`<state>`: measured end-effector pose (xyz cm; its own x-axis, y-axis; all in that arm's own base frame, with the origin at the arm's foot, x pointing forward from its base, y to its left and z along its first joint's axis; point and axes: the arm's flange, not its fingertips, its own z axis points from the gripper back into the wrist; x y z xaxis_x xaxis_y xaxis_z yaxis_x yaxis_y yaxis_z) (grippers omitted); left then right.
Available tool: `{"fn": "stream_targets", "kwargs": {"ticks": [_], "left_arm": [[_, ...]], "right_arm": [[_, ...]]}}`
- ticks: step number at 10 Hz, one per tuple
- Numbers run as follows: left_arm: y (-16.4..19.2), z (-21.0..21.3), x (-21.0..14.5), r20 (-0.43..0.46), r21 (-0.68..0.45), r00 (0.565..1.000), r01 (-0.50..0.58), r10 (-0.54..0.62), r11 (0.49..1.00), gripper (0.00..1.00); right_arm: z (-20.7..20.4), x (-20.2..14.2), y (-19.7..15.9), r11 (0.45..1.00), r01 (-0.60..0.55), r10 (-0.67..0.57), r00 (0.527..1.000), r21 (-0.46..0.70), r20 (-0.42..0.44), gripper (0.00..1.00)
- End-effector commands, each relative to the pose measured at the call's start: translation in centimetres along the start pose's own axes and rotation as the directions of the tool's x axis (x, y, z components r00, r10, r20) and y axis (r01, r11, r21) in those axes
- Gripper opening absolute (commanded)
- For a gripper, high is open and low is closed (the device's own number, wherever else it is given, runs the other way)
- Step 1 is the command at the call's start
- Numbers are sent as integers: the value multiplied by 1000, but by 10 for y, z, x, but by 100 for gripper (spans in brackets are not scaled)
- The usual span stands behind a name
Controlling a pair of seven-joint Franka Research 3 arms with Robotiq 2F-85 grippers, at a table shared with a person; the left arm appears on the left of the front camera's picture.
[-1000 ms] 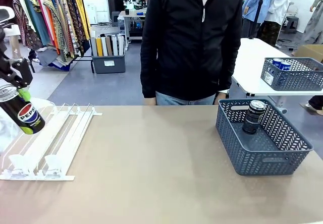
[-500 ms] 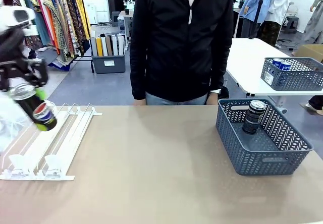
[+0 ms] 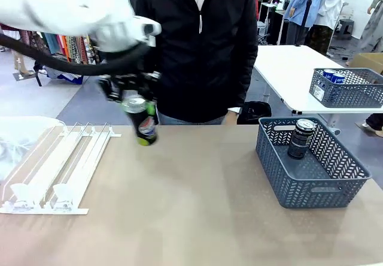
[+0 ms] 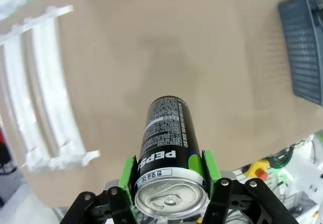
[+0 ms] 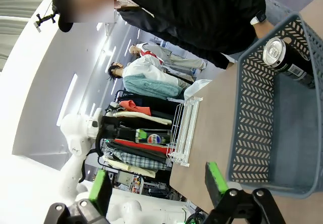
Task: Retrieve and store the cans from the dispenser.
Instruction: Pick up one can from the Automatic Can Dispenser and place it in the middle of the table.
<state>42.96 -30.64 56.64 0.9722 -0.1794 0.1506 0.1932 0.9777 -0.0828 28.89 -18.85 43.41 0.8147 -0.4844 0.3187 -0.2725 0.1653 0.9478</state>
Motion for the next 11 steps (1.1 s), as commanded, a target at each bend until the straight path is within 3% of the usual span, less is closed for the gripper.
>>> {"fn": "stream_targets", "kwargs": {"ticks": [1, 3, 5, 6, 10, 11], "left_arm": [[-42, -26, 31, -8, 68, 999, 44, -43, 997, 0], [-87, -80, 41, -28, 56, 987, 158, -157, 986, 0], [-111, -124, 47, -112, 56, 956, 277, -270, 959, 0], [-116, -141, 47, -171, 30, 941, 300, -291, 953, 0], [-114, -148, 51, -180, 59, 947, 280, -266, 958, 0], [-114, -148, 52, -182, 70, 946, 284, -267, 956, 38]], "right_arm": [[0, 2, 4, 1000, -5, 5, 1000, 5, -2, 100], [0, 2, 4, 1000, -5, 5, 1000, 5, -2, 100], [0, 2, 4, 1000, -5, 5, 1000, 5, -2, 100], [0, 2, 4, 1000, -5, 5, 1000, 5, -2, 100], [0, 2, 4, 1000, -5, 5, 1000, 5, -2, 100], [0, 2, 4, 1000, -5, 5, 1000, 5, -2, 100]]}}
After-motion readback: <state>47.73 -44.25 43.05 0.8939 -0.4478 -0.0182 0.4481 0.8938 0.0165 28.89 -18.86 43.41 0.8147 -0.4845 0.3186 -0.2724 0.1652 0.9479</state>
